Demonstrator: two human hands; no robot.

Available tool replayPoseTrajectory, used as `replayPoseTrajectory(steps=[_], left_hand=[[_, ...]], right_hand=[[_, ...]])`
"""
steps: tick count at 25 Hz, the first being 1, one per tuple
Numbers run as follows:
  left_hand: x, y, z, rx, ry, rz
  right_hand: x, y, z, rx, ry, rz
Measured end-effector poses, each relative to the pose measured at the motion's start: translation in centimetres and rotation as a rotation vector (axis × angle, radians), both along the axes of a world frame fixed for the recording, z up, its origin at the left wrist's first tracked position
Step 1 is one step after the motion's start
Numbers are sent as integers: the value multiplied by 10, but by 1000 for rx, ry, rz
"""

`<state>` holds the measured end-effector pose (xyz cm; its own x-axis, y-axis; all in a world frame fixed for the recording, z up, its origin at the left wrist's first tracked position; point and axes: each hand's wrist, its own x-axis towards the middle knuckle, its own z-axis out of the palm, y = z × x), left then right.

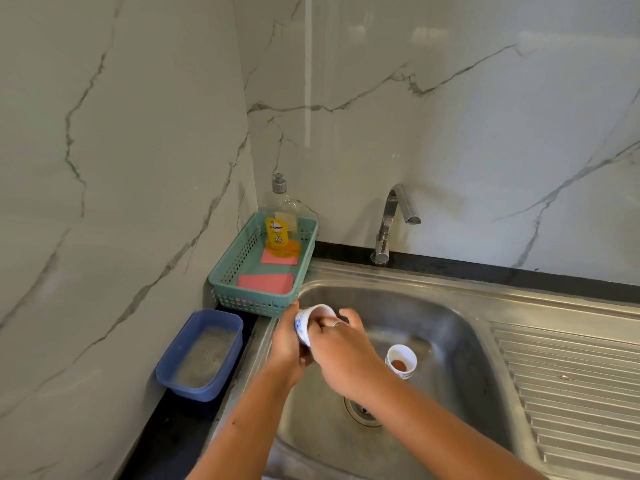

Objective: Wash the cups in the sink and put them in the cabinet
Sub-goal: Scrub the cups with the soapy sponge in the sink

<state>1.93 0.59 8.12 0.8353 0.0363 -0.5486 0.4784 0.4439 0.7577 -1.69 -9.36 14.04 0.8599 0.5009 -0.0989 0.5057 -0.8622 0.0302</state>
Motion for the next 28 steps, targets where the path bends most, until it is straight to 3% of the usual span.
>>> replayPoseTrajectory(steps=[3,4,7,10,12,15,18,21,23,26,28], left_hand=[[-10,-4,-5,-52,-2,44],[-12,-7,-5,-63,-5,51],[-11,-17,-1,-92,-9,62],[-13,-29,3,-187,6,92],[-13,-37,2,-177,23,129],[-14,-47,9,-164,-30,178],[-9,-55,17,-143,-82,161],[-7,-66,23,-11,-59,94],[-5,-72,27,77,-59,69],[2,-73,29,135,-81,56],[4,-73,26,155,-93,77]], right_hand=[[4,-21,17,505,408,-178],[7,-29,18,659,464,-232],[14,-46,19,974,349,-441],[15,-62,21,1182,-15,-535],[14,-71,25,1136,-216,-380],[1,-66,13,834,-113,-67],[-3,-70,5,610,37,82],[22,-97,12,207,-37,232],[33,-102,14,61,-146,299],[37,-91,12,106,-130,227],[37,-88,9,314,86,59]])
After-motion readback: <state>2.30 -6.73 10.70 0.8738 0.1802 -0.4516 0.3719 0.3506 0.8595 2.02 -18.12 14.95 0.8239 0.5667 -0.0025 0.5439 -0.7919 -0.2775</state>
